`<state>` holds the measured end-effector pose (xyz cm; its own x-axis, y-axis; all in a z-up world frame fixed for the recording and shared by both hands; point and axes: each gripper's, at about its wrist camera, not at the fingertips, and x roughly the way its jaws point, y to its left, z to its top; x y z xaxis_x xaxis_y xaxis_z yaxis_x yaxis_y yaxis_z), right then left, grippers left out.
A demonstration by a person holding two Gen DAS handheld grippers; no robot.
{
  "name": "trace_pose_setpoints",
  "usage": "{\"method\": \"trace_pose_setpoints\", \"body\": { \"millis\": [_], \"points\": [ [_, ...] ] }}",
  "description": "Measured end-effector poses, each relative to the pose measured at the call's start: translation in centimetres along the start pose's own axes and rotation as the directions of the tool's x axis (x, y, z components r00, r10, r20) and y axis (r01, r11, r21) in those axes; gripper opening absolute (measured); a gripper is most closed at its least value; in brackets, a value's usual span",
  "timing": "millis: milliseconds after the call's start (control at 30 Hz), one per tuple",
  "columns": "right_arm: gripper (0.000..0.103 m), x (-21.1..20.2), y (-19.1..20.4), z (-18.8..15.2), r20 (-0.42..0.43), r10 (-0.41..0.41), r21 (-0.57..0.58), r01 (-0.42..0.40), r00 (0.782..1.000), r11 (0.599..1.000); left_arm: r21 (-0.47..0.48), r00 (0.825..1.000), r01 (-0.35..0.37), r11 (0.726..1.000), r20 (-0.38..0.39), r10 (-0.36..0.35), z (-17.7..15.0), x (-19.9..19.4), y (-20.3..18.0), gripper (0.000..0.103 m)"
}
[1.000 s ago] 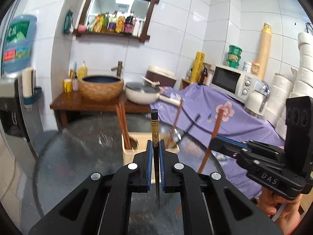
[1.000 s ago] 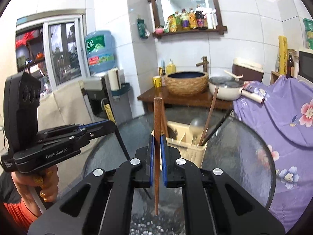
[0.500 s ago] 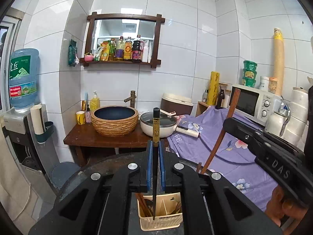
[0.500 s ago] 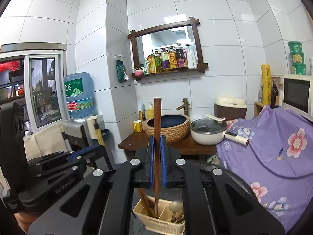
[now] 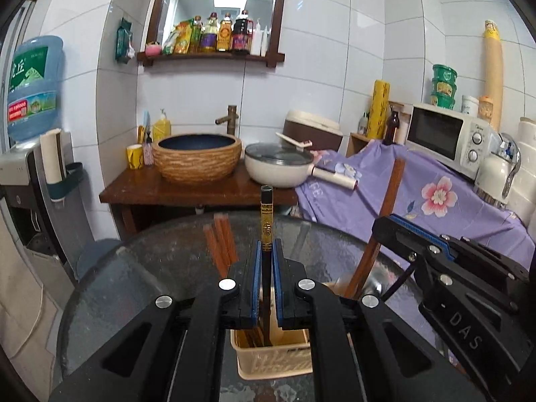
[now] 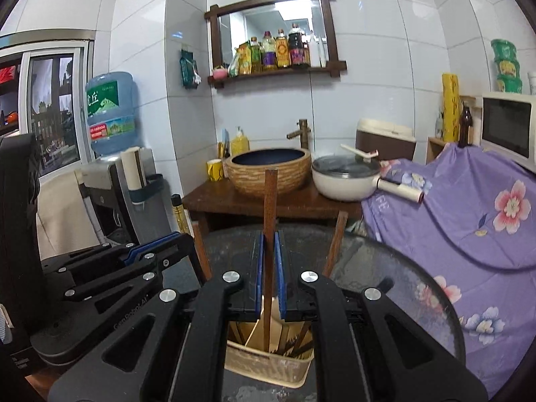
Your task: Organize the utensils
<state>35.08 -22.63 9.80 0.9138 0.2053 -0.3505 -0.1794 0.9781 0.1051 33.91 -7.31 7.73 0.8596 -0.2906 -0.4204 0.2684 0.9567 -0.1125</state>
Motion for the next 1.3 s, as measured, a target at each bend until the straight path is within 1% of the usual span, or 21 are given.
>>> {"method": "trace_pose_setpoints", "body": {
  "millis": [200,267,367,467,500,533,567,600,633,667,733,767,800,867,967,1033,1133,1200,1300],
  "points": [
    [0.008,1.4,0.0,-2.2,-0.033,-0.014,-0.009,0.014,0.999,1.000,0.000,0.998,0.013,1.000,-0.067,-0.013,-2.8,1.7,0.3,0.007],
    [0.008,1.8,-0.1,-2.8,-0.037,-0.035,-0.020,0.035,0.999,0.999,-0.005,0.998,0.012,1.000,-0.069,-0.012,-3.2,1.9,0.5,0.007],
    [0.008,2.0,-0.3,-3.4,-0.042,-0.039,-0.019,0.038,0.998,0.999,-0.015,0.998,0.022,1.000,-0.062,-0.023,-3.5,1.6,0.8,0.007],
    [0.009,0.9,-0.5,-3.1,-0.001,-0.035,-0.019,0.035,0.999,0.999,-0.005,0.999,0.029,1.000,-0.024,-0.030,-3.3,0.3,0.8,0.008],
    [0.012,0.3,-0.5,-2.9,0.016,-0.035,-0.021,0.035,0.999,0.999,0.003,0.999,0.039,0.999,0.001,-0.039,-3.2,-0.8,0.7,0.015],
    [0.017,-0.4,-0.4,-2.8,0.030,-0.031,-0.023,0.032,0.999,0.999,0.006,0.999,0.044,0.999,0.018,-0.044,-3.2,-1.6,0.6,0.029],
    [0.034,-1.1,-0.4,-2.6,0.041,-0.027,-0.022,0.028,0.999,0.999,0.006,0.998,0.048,0.999,0.039,-0.048,-3.2,-2.6,0.5,0.038],
    [0.054,-2.1,-0.4,-2.6,0.058,-0.022,-0.016,0.023,0.998,1.000,0.002,0.997,0.050,0.999,0.065,-0.050,-3.3,-3.7,0.5,0.056],
    [0.059,-3.5,-0.4,-2.7,0.082,-0.017,-0.006,0.018,0.996,1.000,-0.005,0.994,0.048,0.999,0.101,-0.047,-3.5,-5.2,0.6,0.068],
    [0.061,-4.6,-0.4,-2.7,0.097,-0.016,-0.002,0.017,0.995,1.000,-0.006,0.991,0.047,0.999,0.126,-0.046,-3.7,-6.4,0.6,0.072],
    [0.069,-6.6,-0.1,-3.2,0.107,-0.013,-0.009,0.014,0.994,1.000,0.010,0.985,0.040,0.999,0.168,-0.041,-4.5,-9.1,0.4,0.085],
    [0.081,-7.9,0.1,-3.7,0.102,-0.010,-0.017,0.012,0.995,1.000,0.020,0.982,0.028,0.999,0.186,-0.031,-4.9,-10.3,0.4,0.089],
    [0.089,-8.9,0.2,-4.1,0.100,-0.011,-0.020,0.013,0.995,1.000,0.022,0.979,0.015,1.000,0.202,-0.019,-5.3,-11.3,0.4,0.096],
    [0.093,-11.5,0.5,-5.5,0.109,-0.013,-0.022,0.016,0.994,1.000,0.021,0.971,-0.004,1.000,0.240,-0.002,-6.7,-14.1,0.5,0.097],
    [0.097,-15.0,1.1,-8.1,0.118,-0.023,-0.055,0.030,0.993,0.998,0.031,0.969,-0.030,0.999,0.246,0.022,-8.8,-16.6,0.3,0.097],
    [0.097,-17.3,1.5,-10.2,0.136,-0.038,-0.062,0.047,0.990,0.997,0.033,0.972,-0.046,0.998,0.233,0.037,-10.5,-18.2,0.2,0.097],
    [0.097,-20.0,2.1,-13.4,0.131,-0.032,-0.054,0.040,0.991,0.998,0.007,0.974,-0.078,0.997,0.213,0.075,-13.0,-20.1,0.4,0.097],
    [0.097,-21.4,2.5,-15.4,0.124,-0.028,-0.066,0.036,0.992,0.997,-0.002,0.981,-0.079,0.997,0.179,0.078,-14.6,-21.1,0.4,0.097],
    [0.097,-23.5,3.7,-18.0,0.111,-0.030,-0.092,0.040,0.993,0.995,-0.015,0.985,-0.086,0.996,0.152,0.087,-16.3,-22.6,0.2,0.097]
  ]
}}
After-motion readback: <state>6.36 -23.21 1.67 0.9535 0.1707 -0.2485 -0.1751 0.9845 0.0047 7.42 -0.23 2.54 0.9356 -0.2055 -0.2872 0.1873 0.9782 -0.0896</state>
